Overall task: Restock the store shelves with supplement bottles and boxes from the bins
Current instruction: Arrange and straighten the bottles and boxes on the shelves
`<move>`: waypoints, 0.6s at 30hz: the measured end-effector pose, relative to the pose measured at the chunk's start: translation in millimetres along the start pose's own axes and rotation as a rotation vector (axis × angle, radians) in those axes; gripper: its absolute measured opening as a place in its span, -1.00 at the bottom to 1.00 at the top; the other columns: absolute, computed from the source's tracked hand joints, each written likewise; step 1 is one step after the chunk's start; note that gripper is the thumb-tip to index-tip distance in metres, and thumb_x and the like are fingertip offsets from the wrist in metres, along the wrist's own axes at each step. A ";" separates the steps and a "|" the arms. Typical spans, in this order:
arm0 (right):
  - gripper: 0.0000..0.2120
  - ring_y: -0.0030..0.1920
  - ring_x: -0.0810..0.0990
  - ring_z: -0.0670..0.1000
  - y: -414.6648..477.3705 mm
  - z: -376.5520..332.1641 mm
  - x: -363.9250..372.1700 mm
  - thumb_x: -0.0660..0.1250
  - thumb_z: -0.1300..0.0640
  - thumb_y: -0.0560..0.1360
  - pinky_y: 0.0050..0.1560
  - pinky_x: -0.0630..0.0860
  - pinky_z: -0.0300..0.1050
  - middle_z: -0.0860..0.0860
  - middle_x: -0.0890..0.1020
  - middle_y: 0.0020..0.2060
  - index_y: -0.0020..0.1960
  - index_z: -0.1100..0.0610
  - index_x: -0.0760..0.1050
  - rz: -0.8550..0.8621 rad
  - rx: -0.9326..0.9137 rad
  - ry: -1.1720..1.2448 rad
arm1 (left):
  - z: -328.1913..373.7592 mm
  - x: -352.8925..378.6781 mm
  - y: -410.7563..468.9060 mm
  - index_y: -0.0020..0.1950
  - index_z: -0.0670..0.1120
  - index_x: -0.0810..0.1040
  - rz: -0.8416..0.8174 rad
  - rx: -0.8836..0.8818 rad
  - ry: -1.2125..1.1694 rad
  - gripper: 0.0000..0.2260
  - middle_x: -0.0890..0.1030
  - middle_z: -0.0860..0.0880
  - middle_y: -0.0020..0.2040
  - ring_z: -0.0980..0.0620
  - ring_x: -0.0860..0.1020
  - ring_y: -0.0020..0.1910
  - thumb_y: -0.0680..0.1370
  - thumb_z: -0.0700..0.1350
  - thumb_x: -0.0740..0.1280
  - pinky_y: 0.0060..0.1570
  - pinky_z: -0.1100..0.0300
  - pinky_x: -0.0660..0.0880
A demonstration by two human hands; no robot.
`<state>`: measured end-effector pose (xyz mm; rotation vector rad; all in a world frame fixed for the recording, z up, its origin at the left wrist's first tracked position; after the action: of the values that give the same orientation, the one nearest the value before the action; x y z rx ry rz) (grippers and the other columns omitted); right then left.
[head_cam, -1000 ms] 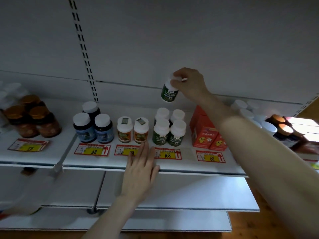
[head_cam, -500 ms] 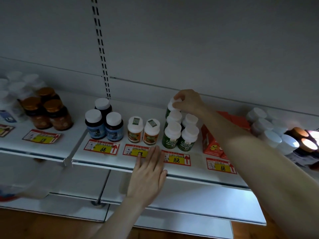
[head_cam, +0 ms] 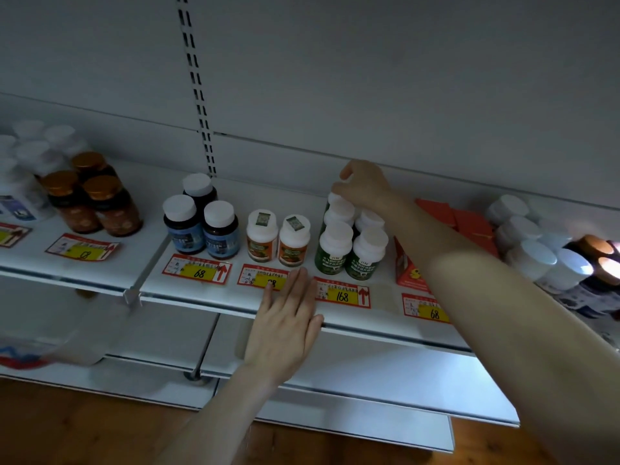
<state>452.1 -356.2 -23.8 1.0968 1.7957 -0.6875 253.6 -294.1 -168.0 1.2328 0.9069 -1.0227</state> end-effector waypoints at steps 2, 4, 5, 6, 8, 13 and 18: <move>-0.65 0.24 0.44 0.13 -2.5 -6.4 0.7 0.23 0.15 0.53 0.15 0.36 -0.14 0.18 0.47 0.25 0.25 0.31 0.42 0.078 -0.051 0.040 | -0.6 -7.1 -2.0 0.34 -0.15 0.37 0.030 0.006 -0.037 -0.52 0.47 -0.14 0.33 -0.03 0.27 0.37 0.63 0.08 -0.13 0.36 -0.08 0.10; -0.70 0.23 0.45 0.09 -3.6 -18.0 2.7 0.21 0.13 0.55 0.16 0.35 -0.15 0.13 0.49 0.22 0.23 0.24 0.43 0.131 -0.112 0.070 | -2.1 -22.5 -7.2 0.31 -0.13 0.42 0.093 0.033 -0.085 -0.54 0.49 -0.12 0.31 -0.02 0.28 0.36 0.64 0.06 -0.12 0.35 -0.09 0.06; -0.71 0.21 0.47 0.09 -4.6 -26.2 4.3 0.20 0.13 0.55 0.18 0.36 -0.14 0.13 0.51 0.21 0.22 0.24 0.45 0.146 -0.145 0.081 | -3.7 -31.8 -11.2 0.30 -0.11 0.43 0.127 0.054 -0.104 -0.56 0.50 -0.11 0.30 -0.01 0.30 0.35 0.64 0.05 -0.10 0.35 -0.09 0.08; -0.72 0.20 0.48 0.09 -6.0 -36.0 6.4 0.20 0.14 0.56 0.19 0.37 -0.12 0.14 0.53 0.19 0.21 0.24 0.46 0.156 -0.184 0.090 | -6.8 -40.9 -16.6 0.29 -0.11 0.45 0.155 0.071 -0.118 -0.58 0.52 -0.10 0.28 -0.01 0.32 0.34 0.64 0.04 -0.07 0.36 -0.07 0.11; -0.73 0.19 0.49 0.08 -9.9 -59.6 12.0 0.19 0.15 0.56 0.19 0.39 -0.13 0.14 0.55 0.17 0.20 0.25 0.47 0.167 -0.270 0.101 | -17.5 -57.3 -30.0 0.24 -0.11 0.52 0.178 0.075 -0.130 -0.59 0.54 -0.10 0.26 -0.01 0.38 0.31 0.62 0.04 -0.01 0.36 -0.03 0.16; -0.73 0.18 0.50 0.06 -23.6 -134.8 40.1 0.19 0.16 0.57 0.10 0.34 -0.26 0.13 0.55 0.17 0.20 0.25 0.48 0.149 -0.409 0.112 | -70.3 -86.9 -66.3 0.14 -0.14 0.60 0.206 0.039 -0.121 -0.55 0.61 -0.11 0.15 -0.06 0.55 0.17 0.63 0.03 -0.03 0.21 -0.07 0.42; -0.74 0.21 0.48 0.07 -37.9 -221.5 88.3 0.20 0.15 0.56 0.07 0.31 -0.28 0.12 0.55 0.18 0.19 0.24 0.49 0.154 -0.405 0.130 | -153.4 -110.3 -112.3 0.10 -0.16 0.61 0.230 0.013 -0.101 -0.53 0.63 -0.11 0.10 -0.06 0.56 0.11 0.63 0.04 -0.04 0.25 0.07 0.32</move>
<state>310.7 -161.5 -4.0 1.0045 1.8330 -0.1505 112.7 -133.4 -116.2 1.2532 0.6646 -0.8991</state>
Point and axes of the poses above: each hand's wrist, its own y-axis towards the middle knuckle, its own x-axis out of the palm, z = x × y, the point moved 2 cm from there along y, towards the middle knuckle
